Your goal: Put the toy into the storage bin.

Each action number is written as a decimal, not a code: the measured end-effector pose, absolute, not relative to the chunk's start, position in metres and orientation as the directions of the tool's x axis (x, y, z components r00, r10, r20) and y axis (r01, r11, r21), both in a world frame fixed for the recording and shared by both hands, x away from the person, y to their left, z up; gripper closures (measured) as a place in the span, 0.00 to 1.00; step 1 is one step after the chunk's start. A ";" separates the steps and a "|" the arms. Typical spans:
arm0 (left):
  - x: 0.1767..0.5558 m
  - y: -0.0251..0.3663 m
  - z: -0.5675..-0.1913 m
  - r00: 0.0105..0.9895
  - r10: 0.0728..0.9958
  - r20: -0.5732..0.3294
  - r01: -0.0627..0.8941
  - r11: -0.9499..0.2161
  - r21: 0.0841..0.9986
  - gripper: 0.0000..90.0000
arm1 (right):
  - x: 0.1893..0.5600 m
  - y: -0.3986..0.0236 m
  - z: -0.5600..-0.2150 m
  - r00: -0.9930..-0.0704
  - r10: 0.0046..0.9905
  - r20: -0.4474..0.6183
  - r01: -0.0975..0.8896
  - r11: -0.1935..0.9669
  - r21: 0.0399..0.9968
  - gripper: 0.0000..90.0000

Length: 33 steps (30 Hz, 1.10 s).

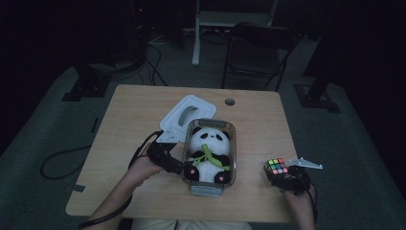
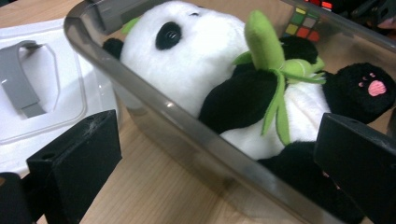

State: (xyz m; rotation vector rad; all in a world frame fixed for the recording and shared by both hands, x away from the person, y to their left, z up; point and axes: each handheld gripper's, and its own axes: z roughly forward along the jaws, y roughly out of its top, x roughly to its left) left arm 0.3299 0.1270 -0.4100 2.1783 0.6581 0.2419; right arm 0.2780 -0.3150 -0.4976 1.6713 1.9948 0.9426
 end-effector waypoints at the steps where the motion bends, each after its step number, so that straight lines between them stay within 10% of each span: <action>1: 0.330 0.129 -0.410 0.843 0.536 -0.047 0.375 -0.522 0.766 0.02 | 0.279 -0.314 -0.499 -0.226 0.965 0.133 0.718 0.072 0.693 0.15; 11: 0.328 0.148 -0.413 0.834 0.547 -0.074 0.388 -0.486 0.783 0.02 | 0.285 -0.311 -0.501 -0.232 0.969 0.083 0.714 0.111 0.691 0.37; 33: 0.330 0.159 -0.421 0.817 0.573 -0.065 0.413 -0.503 0.759 0.02 | 0.276 -0.287 -0.427 -0.410 0.906 0.104 0.603 0.183 0.776 0.38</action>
